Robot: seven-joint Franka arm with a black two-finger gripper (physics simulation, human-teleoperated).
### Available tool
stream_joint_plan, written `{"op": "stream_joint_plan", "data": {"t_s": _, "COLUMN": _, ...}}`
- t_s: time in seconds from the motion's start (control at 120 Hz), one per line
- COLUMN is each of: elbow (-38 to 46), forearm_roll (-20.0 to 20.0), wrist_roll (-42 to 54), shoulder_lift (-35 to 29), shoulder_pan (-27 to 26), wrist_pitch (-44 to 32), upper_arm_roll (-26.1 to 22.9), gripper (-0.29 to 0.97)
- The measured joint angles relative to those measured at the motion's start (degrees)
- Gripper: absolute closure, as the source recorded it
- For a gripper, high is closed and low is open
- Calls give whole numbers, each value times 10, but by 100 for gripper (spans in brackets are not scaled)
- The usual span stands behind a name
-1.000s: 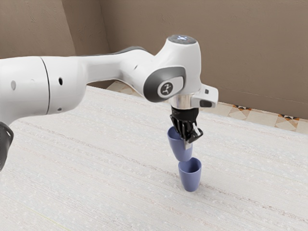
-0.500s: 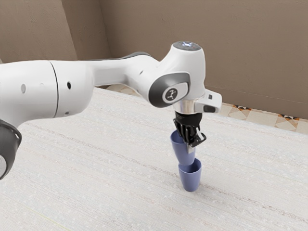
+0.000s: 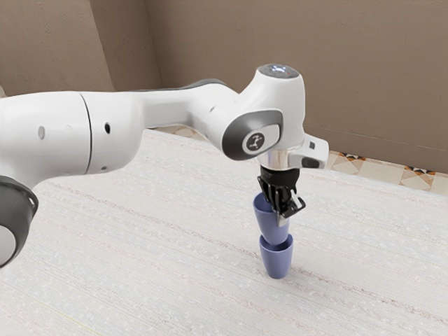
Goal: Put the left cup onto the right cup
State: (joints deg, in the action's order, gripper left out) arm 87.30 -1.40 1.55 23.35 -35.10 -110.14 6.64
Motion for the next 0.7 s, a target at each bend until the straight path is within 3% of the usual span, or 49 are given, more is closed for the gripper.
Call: {"op": "stream_joint_plan", "data": {"t_s": 0.7, "elbow": 0, "forearm_roll": -1, "wrist_roll": 0, "shoulder_lift": 12, "shoulder_pan": 0, "wrist_pitch": -4, "upper_arm_roll": 0, "gripper": 78}}
